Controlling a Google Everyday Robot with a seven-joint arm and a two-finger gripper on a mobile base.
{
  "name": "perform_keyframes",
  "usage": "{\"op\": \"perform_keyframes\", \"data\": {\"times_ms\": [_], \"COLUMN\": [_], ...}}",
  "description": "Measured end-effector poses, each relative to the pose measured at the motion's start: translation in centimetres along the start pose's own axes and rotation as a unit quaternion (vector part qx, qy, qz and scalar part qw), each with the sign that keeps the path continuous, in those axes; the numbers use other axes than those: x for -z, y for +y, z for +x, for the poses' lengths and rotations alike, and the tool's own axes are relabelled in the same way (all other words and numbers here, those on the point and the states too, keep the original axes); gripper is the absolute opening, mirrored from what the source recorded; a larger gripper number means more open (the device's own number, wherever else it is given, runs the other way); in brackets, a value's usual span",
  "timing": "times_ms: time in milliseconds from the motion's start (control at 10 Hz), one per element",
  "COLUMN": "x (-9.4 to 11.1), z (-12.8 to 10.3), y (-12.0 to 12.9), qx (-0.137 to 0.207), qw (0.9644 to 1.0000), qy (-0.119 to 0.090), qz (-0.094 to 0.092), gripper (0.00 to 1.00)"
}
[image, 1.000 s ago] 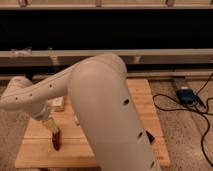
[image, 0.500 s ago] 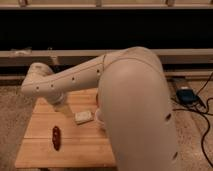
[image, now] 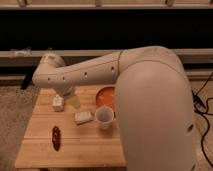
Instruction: Place the bottle in the ceramic bowl
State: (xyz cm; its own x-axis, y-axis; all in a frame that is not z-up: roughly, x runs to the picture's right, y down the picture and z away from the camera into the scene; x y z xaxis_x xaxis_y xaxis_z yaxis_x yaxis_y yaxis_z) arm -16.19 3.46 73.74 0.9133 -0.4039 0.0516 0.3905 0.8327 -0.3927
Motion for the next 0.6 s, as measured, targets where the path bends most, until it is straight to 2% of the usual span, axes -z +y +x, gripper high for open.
{"op": "perform_keyframes", "data": {"times_ms": [500, 600], "x": [0.06, -0.08], "z": [-0.03, 0.07], "y": [-0.1, -0.62], "qx": [0.003, 0.008], "qw": [1.0, 0.9998], "qy": [0.0, -0.011], "qz": [0.002, 0.014], "gripper": [0.8, 0.8]}}
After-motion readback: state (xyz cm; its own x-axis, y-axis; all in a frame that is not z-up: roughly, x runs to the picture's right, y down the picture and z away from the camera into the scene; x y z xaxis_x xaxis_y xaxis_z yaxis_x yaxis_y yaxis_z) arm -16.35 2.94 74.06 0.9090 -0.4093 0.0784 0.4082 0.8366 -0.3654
